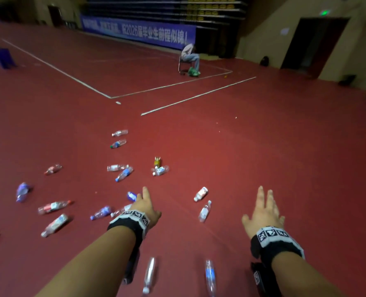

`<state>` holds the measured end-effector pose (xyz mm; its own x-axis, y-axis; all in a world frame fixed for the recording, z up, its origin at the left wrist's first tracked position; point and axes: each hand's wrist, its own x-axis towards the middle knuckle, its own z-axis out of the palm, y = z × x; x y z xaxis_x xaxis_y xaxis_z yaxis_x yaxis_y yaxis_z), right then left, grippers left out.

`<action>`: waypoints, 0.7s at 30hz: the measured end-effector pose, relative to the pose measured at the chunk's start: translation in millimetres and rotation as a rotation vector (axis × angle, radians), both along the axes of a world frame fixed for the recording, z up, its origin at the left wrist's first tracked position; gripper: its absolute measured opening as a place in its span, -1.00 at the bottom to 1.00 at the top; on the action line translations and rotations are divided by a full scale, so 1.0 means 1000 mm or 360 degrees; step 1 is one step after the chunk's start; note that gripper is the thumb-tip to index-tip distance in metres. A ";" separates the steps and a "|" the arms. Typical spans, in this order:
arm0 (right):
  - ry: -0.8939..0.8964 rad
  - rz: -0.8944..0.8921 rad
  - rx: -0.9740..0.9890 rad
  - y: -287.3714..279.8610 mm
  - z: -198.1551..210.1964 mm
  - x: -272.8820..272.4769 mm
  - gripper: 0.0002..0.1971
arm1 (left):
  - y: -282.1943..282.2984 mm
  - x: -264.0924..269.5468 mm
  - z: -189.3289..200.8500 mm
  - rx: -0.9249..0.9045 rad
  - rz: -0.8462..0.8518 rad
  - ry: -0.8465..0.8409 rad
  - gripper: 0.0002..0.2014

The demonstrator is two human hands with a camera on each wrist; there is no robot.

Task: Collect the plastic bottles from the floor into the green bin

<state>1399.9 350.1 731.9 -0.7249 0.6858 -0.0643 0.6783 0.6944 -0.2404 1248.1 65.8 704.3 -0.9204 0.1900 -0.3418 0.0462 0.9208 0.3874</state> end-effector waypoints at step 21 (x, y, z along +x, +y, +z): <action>0.0011 0.0603 -0.0011 0.172 0.036 -0.608 0.00 | 0.181 -0.541 0.067 -0.0045 0.0356 0.0278 -0.04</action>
